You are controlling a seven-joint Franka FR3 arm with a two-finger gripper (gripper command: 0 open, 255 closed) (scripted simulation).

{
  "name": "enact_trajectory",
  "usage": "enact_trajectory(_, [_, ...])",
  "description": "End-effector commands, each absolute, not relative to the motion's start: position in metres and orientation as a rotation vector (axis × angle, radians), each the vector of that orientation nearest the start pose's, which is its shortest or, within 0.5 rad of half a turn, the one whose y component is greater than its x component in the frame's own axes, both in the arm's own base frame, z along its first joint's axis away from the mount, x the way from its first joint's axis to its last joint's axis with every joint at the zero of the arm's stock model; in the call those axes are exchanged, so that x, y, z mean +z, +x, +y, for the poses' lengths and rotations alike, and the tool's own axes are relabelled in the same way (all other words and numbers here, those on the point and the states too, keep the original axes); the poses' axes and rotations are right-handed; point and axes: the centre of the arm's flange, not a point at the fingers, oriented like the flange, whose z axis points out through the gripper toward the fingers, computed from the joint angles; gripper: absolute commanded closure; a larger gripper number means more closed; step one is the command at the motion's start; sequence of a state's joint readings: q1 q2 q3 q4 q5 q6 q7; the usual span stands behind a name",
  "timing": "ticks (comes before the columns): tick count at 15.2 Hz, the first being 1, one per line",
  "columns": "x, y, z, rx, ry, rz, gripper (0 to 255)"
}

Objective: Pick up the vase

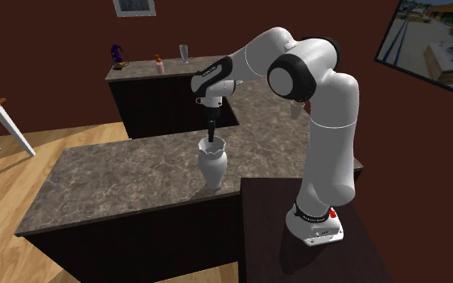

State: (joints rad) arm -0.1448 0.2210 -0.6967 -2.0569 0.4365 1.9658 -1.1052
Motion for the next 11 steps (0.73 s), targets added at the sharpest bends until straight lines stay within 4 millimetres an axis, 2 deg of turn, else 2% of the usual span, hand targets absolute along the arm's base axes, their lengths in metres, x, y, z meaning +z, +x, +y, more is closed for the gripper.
enact_trajectory(1, [0.3248,0.3924,-0.3871,-0.085,-2.807,-0.052,0])
enact_trajectory(2, [0.3164,0.3924,-0.3871,-0.085,-2.807,-0.052,0])
enact_trajectory(4, [0.3164,0.3923,-0.3871,-0.085,-2.807,-0.052,0])
enact_trajectory(5, [0.3162,0.3923,-0.3875,-0.085,-2.807,-0.052,255])
enact_trajectory(11, [0.3161,0.3921,-0.3877,-0.085,-2.807,-0.052,255])
